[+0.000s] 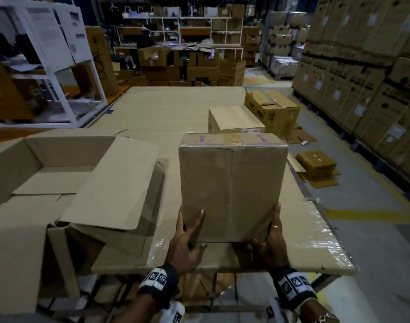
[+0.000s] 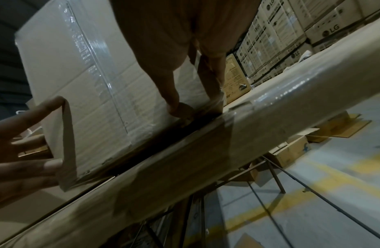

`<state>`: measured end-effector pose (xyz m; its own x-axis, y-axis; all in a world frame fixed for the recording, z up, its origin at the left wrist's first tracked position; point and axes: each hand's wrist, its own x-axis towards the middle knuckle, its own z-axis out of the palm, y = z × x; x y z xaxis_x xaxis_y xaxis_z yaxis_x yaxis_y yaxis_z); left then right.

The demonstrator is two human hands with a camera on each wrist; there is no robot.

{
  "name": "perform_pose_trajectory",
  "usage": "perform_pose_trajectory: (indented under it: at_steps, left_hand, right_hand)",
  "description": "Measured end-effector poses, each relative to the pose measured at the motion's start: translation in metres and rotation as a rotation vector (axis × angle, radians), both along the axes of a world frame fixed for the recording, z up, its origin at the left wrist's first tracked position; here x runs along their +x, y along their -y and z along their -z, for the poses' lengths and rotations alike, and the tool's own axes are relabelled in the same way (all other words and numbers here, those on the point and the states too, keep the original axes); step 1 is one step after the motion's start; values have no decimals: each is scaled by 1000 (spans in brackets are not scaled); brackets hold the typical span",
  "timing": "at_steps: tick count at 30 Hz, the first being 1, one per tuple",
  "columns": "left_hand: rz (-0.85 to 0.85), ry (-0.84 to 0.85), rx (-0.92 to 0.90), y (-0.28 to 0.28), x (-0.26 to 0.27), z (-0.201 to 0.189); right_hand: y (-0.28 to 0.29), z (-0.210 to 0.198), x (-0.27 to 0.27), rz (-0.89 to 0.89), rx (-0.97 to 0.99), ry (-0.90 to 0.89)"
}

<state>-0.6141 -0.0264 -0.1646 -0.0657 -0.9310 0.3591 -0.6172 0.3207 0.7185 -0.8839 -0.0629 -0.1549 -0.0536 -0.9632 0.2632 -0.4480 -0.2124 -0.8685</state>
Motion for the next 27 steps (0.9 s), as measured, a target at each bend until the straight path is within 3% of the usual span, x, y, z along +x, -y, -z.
perform_pose_trajectory:
  at_steps: [4,10,13,17,19,22,27]
  left_hand:
    - [-24,-58,-5,-1,-5,1]
    - [-51,-172,-106,-15,-6,-14]
    - [-109,-245,-210,-16,-2,-47]
    - [-141,-445,-221,-4,2,-110]
    - [-108,-377,-274,5,2,-142]
    - [-101,-139,-316,27,7,-178]
    - [-154,129,-83,68,38,-207]
  right_hand:
    - [-1,3,-1,27,-48,-93]
    - [-13,-1,-5,80,-95,-12]
    - [-14,-27,-5,124,-135,24]
    - [-8,-93,-2,143,-228,51]
    - [1,-128,0,154,-329,39]
    - [20,-171,-2,136,-381,-106]
    - [62,-205,-25,-6,-125,-375]
